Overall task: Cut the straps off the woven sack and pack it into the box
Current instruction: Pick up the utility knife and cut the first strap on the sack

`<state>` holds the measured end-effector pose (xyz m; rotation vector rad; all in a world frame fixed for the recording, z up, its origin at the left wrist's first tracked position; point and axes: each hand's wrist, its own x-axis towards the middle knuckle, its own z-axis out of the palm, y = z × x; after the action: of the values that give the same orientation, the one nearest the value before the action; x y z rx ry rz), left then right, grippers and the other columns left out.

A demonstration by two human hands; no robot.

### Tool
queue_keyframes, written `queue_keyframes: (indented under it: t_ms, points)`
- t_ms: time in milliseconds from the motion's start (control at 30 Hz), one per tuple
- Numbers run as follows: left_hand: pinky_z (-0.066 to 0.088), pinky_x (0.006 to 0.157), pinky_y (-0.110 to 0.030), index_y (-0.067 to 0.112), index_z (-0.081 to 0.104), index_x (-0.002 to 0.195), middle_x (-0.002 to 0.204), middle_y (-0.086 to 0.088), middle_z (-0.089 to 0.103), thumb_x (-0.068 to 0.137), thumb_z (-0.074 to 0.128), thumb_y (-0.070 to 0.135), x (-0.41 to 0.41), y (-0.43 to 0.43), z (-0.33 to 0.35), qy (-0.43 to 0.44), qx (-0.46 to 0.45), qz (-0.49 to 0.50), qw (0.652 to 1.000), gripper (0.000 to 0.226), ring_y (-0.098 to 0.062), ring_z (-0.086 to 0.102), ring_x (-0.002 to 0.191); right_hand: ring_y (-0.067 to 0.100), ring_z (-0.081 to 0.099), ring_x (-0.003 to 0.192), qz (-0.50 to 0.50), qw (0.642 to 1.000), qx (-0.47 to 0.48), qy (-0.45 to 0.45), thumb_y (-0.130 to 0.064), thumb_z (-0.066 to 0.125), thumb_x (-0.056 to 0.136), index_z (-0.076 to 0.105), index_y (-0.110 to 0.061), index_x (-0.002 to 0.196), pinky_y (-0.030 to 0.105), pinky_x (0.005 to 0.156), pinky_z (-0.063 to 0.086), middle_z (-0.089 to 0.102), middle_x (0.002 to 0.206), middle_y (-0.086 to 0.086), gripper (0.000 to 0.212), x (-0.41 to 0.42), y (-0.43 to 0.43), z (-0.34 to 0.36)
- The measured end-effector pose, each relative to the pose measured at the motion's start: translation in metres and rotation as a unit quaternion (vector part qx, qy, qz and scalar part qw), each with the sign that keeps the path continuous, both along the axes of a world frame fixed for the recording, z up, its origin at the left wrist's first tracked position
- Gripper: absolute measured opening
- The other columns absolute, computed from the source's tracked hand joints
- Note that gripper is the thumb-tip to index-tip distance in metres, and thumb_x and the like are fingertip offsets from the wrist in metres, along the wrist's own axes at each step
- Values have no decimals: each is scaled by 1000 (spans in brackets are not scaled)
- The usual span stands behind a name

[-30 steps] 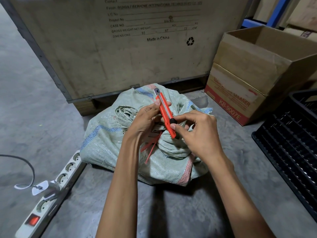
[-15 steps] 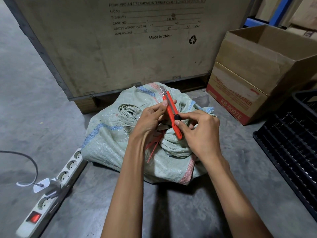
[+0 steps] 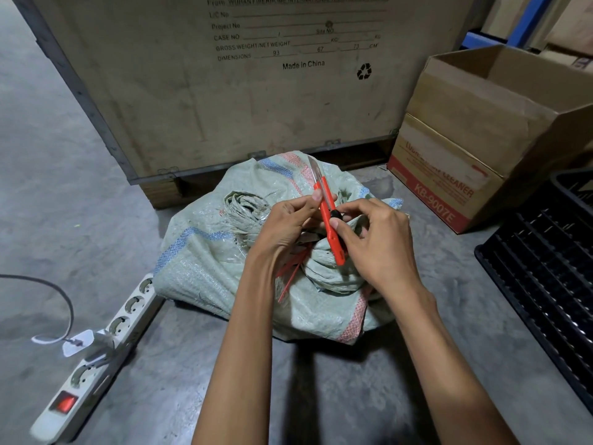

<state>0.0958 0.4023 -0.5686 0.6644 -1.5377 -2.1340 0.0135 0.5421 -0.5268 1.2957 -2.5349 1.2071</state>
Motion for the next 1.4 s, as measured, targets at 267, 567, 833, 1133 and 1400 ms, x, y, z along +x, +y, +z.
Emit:
queue_keyframes:
  t_ms: [267, 567, 833, 1133, 1400]
  points:
    - [47, 46, -15, -5, 69, 114, 60, 2, 69, 95, 66, 42, 0, -1, -6, -2, 1, -1, 1000, 51, -4, 61, 45, 17, 60, 100, 12, 983, 156, 91, -52, 39, 98, 50, -27, 102, 44, 90, 36, 59, 106, -7, 28, -7, -1, -1]
    - [55, 75, -36, -11, 63, 115, 88, -23, 68, 91, 69, 45, 0, 8, 2, 6, 17, 9, 1000, 60, -26, 66, 75, 25, 62, 84, 31, 974, 164, 151, -42, 19, 105, 42, -25, 87, 43, 83, 33, 67, 91, -5, 34, 0, -7, -1]
    - [49, 86, -41, -6, 65, 114, 104, -31, 55, 91, 65, 38, 8, 8, 8, 54, 12, -35, 998, 50, -37, 48, 101, 26, 47, 54, 8, 983, 73, 168, -36, 39, 100, 63, -15, 69, 41, 81, 41, 65, 58, 5, 45, 3, -11, -4]
    - [51, 70, -23, -7, 65, 114, 80, -13, 58, 100, 59, 23, 8, 10, 11, 51, -22, -47, 997, 34, -16, 53, 69, 21, 44, 56, -32, 986, 54, 156, -47, 38, 97, 41, -22, 61, 37, 73, 38, 43, 53, -7, 44, -3, -3, -8]
    - [42, 64, -22, -10, 67, 113, 84, -11, 65, 101, 61, 17, -4, 17, 23, 26, -94, 17, 995, 31, -8, 57, 65, 15, 62, 46, 19, 961, -32, -273, -53, 49, 96, 59, -13, 94, 38, 57, 53, 64, 60, 0, 41, -12, 0, -8]
